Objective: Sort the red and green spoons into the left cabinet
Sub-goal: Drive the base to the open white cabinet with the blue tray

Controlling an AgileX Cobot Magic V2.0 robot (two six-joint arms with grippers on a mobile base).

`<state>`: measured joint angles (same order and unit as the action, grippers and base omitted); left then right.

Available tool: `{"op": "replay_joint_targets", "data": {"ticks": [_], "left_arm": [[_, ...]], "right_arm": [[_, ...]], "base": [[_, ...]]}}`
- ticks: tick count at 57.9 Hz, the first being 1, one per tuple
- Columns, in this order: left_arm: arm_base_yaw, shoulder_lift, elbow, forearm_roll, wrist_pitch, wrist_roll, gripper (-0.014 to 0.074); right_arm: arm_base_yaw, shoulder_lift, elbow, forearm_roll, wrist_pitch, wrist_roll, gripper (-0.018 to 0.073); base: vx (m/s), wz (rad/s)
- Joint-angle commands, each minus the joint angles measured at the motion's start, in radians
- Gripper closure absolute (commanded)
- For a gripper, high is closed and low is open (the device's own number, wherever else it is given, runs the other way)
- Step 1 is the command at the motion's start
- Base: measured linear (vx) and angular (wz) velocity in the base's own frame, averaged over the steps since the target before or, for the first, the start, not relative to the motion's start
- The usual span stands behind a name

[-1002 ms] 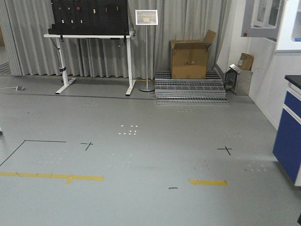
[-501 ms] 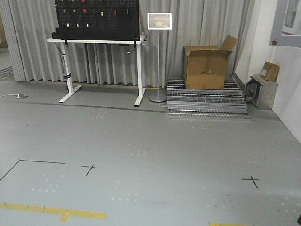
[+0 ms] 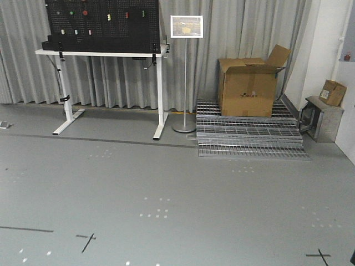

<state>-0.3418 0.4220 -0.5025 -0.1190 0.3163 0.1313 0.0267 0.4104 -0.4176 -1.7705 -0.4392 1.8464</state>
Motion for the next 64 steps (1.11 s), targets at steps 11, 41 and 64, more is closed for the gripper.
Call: {"op": "replay_joint_targets", "data": {"ticks": [11,41,64], "left_arm": [[-0.007,0.005,-0.026,-0.006,-0.076,-0.006,0.0596],[-0.007,0.005,-0.026,-0.006,-0.076,-0.006,0.0596],[-0.007,0.005,-0.026,-0.006,-0.076,-0.006,0.0596]], "right_arm": [[-0.003,0.006,-0.030,-0.012,0.030,-0.003,0.0564],[-0.003,0.006,-0.030,-0.012,0.030,-0.003,0.0564],[-0.003,0.006,-0.030,-0.012,0.030,-0.003,0.0564]], "base": [[0.68,-0.04],[0.68,0.03],[0.67,-0.17]]}}
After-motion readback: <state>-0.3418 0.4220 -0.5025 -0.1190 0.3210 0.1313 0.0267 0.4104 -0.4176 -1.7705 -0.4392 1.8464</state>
